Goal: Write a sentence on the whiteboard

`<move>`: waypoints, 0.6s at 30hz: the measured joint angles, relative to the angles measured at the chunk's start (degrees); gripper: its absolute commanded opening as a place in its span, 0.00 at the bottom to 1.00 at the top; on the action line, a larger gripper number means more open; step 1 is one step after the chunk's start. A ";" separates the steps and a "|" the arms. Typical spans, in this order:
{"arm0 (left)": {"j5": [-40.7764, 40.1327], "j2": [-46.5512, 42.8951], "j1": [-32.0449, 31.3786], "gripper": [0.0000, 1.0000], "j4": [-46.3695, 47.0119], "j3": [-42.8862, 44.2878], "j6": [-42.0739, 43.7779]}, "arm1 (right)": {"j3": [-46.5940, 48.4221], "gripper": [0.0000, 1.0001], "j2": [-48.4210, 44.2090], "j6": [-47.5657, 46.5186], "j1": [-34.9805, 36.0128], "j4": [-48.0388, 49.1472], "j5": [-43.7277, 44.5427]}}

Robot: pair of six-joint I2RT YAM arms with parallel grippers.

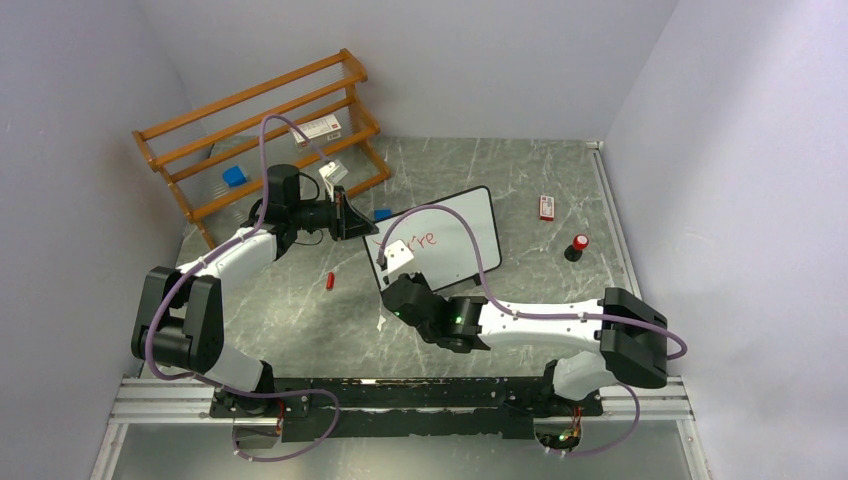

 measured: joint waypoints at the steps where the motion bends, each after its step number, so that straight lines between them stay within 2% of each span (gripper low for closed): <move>1: 0.00 0.00 0.00 0.05 0.00 0.00 0.00 | 0.04 0.00 0.17 0.11 0.02 -0.07 0.20; 18: -0.04 0.04 0.00 0.05 0.11 0.00 0.02 | 1.99 0.00 2.97 0.66 0.35 -1.31 1.90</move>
